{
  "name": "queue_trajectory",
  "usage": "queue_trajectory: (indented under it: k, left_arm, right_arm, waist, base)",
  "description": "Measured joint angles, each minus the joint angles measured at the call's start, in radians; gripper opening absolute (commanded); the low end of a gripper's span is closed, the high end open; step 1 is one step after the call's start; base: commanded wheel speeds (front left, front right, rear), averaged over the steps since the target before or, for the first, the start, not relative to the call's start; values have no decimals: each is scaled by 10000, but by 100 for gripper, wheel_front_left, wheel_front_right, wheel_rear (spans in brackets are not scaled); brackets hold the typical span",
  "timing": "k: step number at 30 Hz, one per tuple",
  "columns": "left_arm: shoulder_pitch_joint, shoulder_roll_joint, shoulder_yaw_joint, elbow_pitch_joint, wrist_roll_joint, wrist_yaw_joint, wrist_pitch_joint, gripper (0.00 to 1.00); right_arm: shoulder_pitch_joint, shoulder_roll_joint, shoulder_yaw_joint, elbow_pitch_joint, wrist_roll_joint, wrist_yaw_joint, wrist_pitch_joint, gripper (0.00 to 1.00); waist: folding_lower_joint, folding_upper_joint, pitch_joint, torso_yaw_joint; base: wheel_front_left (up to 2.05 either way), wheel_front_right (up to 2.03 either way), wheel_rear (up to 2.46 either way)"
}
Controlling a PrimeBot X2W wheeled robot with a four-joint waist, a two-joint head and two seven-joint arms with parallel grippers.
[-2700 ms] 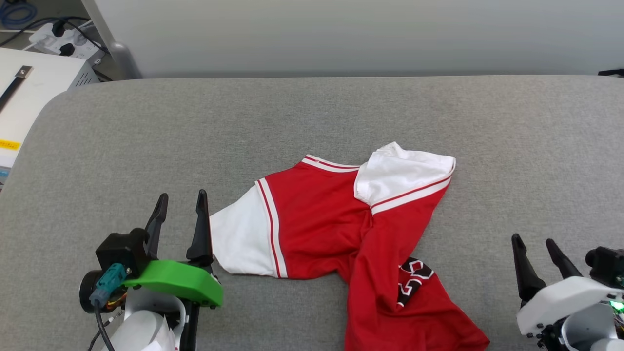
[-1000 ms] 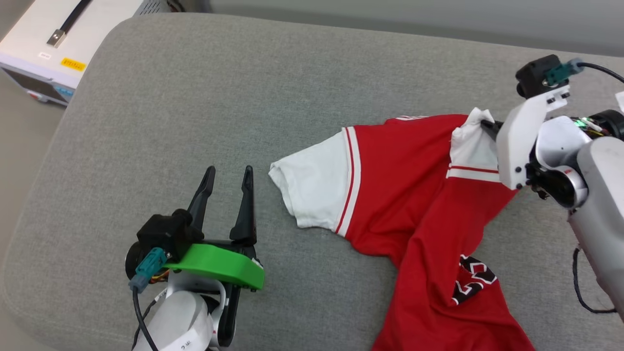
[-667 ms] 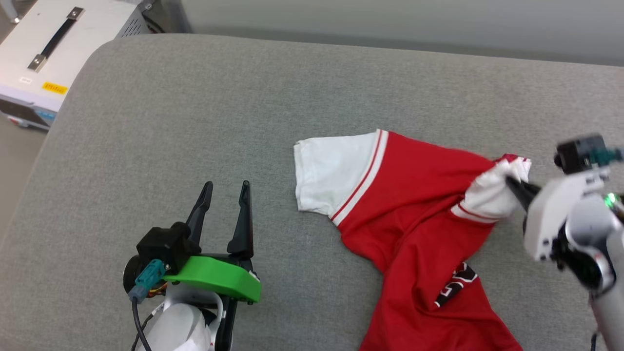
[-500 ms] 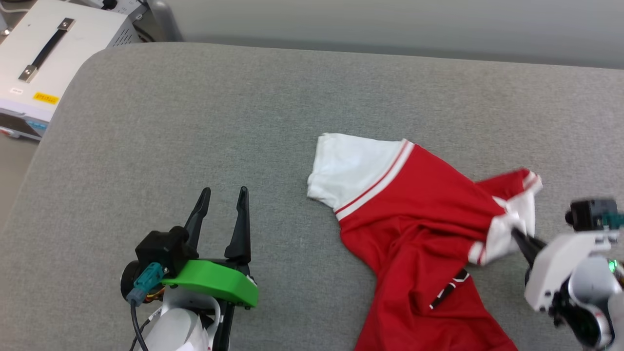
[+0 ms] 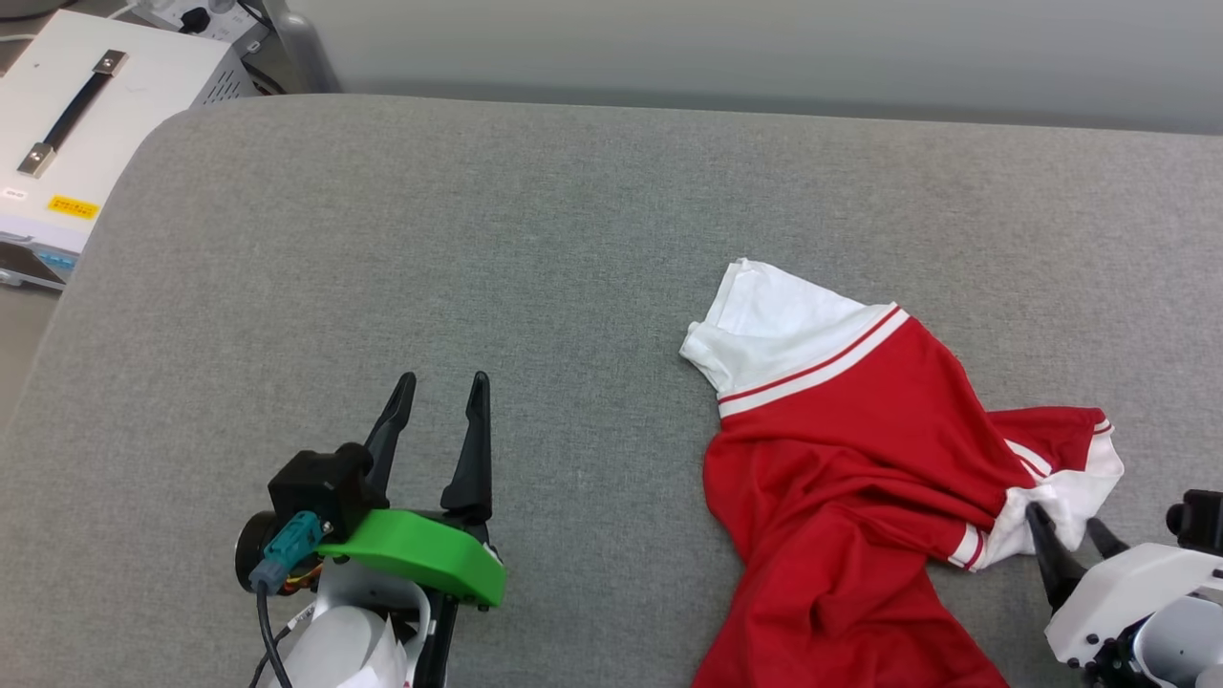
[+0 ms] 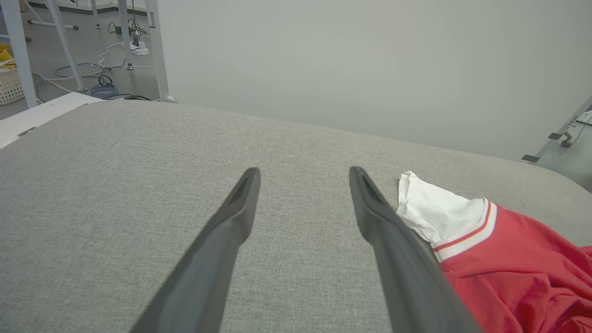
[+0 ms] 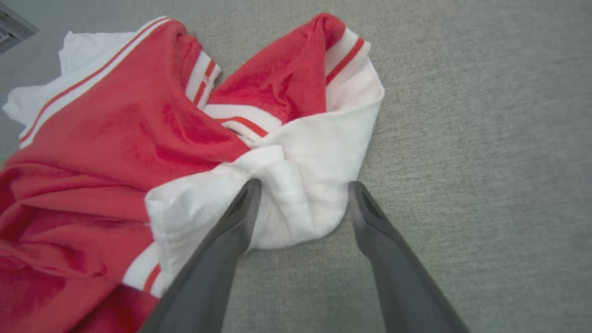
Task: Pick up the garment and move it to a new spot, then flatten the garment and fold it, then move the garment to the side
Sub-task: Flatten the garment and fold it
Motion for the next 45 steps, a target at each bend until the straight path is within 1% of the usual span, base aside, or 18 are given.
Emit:
queue_trajectory:
  k: [3,7,10,11,18,21,26,28,32,34,38,42,45]
  left_arm:
    - [8,15,-2,19,-4,2,10,100]
    - [121,33,4,19,-77,56,10,100]
    - [215,59,10,21,-86,90,10,100]
    - [217,125,21,19,-92,90,35,100]
    - [93,316,6,46,-117,79,280,100]
    - [-370,387,-92,165,-77,-61,447,100]
    - [-1754,345,-481,581,-35,-525,857,100]
    - [-2426,284,-706,890,33,-805,1139,100]
    - [-3741,94,-1208,1768,44,-1455,1879,100]
    - [-4253,-29,-1279,2234,-2,-1678,2165,100]
    - [-5317,-79,-1590,3131,-127,-2123,3080,100]
    - [-6390,-199,-2176,4136,-401,-2462,4320,100]
    - [-7051,-270,-2546,4916,-533,-2554,4936,100]
  right_arm:
    - [40,115,-151,-215,-251,0,-715,100]
    - [468,324,-456,-754,-715,0,-1726,100]
    - [659,426,-489,-1124,-1074,0,-2257,100]
    - [718,479,-437,-1348,-1246,0,-2610,100]
    - [1009,564,111,-2119,-1741,0,-3060,100]
    - [1010,569,441,-2343,-1747,0,-3185,100]
    - [1011,587,894,-2717,-1689,0,-3361,100]
    - [1009,587,1041,-2844,-1676,0,-3398,100]
    - [962,589,1225,-2957,-1618,0,-3448,100]
    - [901,591,1333,-2966,-1592,0,-3482,100]
    - [598,594,1392,-3057,-1605,0,-3528,100]
    - [340,593,1419,-3116,-1601,0,-3540,100]
    - [147,593,1544,-3101,-1538,0,-3613,100]
  waist:
    - [0,0,-80,32]
    - [0,0,-259,61]
    - [0,0,-344,59]
    - [0,0,-387,25]
    - [0,0,-503,-217]
    - [0,0,-452,-363]
    - [0,0,-228,-652]
    - [0,0,-70,-782]
    - [0,0,252,-1061]
    - [1,0,381,-1231]
    - [2,0,635,-1614]
    - [1,0,966,-1899]
    - [2,0,1216,-2098]
  base:
    - [0,0,0]
    - [0,0,0]
    - [0,0,0]
    - [0,0,0]
    - [0,0,0]
    - [0,0,0]
    - [0,0,0]
    - [0,0,0]
    - [0,0,0]
    - [0,0,0]
    - [0,0,0]
    - [0,0,0]
    - [0,0,0]
